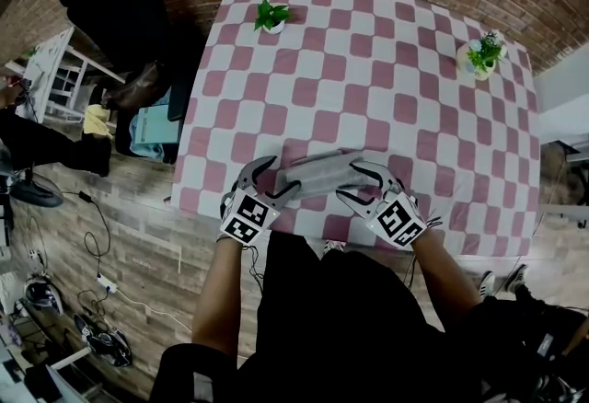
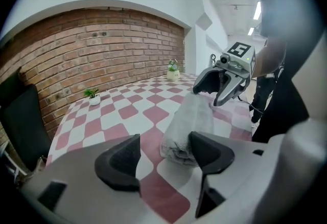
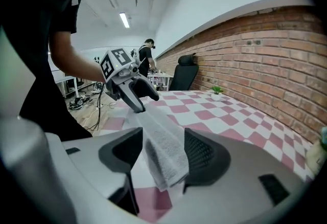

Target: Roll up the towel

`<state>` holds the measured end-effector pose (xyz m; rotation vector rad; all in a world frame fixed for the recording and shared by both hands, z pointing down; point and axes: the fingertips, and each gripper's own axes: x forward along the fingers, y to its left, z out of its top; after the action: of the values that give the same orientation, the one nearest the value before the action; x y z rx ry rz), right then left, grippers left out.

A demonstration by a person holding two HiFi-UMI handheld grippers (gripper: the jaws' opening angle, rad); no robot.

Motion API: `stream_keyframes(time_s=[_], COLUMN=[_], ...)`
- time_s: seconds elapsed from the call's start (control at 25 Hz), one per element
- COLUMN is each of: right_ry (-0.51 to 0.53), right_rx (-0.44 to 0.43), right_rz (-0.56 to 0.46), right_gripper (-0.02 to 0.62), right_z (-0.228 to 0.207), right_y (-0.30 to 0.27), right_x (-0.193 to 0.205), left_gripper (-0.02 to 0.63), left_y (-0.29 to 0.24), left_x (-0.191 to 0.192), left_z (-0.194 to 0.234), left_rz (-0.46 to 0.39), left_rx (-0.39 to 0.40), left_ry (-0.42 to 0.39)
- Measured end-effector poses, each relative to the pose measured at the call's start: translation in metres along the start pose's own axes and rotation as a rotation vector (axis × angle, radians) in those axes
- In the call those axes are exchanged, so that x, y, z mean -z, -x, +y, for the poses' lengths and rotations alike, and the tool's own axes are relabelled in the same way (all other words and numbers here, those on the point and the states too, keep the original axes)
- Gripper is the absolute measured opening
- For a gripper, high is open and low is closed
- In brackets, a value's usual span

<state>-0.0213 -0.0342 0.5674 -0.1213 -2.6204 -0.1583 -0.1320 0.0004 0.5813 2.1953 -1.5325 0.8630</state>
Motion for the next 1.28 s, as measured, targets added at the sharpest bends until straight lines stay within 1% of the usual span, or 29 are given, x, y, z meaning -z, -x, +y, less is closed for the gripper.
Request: stream_keyframes(time_s=[0.08, 0.2, 0.4, 0.6, 0.72, 0.88, 0.96, 1.04, 1.12, 1.28], right_ry=[0.009, 0.036, 0.032, 0.033, 0.028, -0.025, -0.046, -0.067, -0.083, -0.100], right_rx=[0.027, 0.051, 0.090, 0.100, 0.105, 0.115, 0.138, 0.168, 0.199, 0.262], right_rz=[0.021, 0.054, 0.016, 0.016, -0.019, -0.082, -0.119, -0.164, -0.216, -0.346], right_gripper=[0.245, 0.246, 0.245, 0.245, 0.245, 0.242, 0.222, 0.189, 0.155, 0.061], right_z=[0.002, 0.008, 0.007, 0.008, 0.008, 0.008, 0.003, -0.003, -0.009, -0.022], right_y=[0.000, -0.003, 0.001, 0.002, 0.006, 0.017, 0.026, 0.038, 0.052, 0.083], right_x=[0.003, 0.007, -0.004, -0.006, -0.012, -0.025, -0.035, -0.049, -0.068, -0.109], left_gripper=[0.304, 0.295, 0.302, 0.303, 0.304, 0.302, 0.295, 0.266, 0.219, 0.132], left_y=[0.002, 0.003, 0.011, 0.016, 0.022, 0.037, 0.048, 0.062, 0.077, 0.103], left_x=[0.000, -0.001, -0.006, -0.006, -0.012, -0.028, -0.040, -0.055, -0.072, -0.103], left_z=[-0.001, -0.003, -0.004, -0.011, -0.012, -0.011, -0.011, -0.011, -0.013, -0.018], left_rz=[0.010, -0.002, -0.030, -0.046, -0.096, -0.174, -0.222, -0.275, -0.328, -0.420], left_rx=[-0.021, -0.051, -0.087, -0.094, -0.114, -0.150, -0.169, -0.188, -0.211, -0.268], left_ry=[-0.013, -0.003, 0.013, 0.044, 0.084, 0.127, 0.141, 0.148, 0.147, 0.113])
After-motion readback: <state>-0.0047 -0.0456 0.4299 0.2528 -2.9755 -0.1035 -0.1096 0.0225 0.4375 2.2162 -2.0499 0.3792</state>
